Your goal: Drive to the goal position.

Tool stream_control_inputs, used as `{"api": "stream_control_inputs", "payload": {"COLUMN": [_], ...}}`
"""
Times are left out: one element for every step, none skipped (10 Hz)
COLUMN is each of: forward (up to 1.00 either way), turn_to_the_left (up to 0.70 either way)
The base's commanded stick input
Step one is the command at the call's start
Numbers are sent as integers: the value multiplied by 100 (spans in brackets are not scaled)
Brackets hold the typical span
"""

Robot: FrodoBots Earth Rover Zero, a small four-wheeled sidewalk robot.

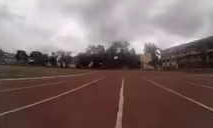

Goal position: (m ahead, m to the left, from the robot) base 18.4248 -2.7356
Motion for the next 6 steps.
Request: {"api": "stream_control_inputs", "payload": {"forward": [70, 70, 70, 70, 70, 70], "turn_to_the_left": [0, 0, 0, 0, 0, 0]}}
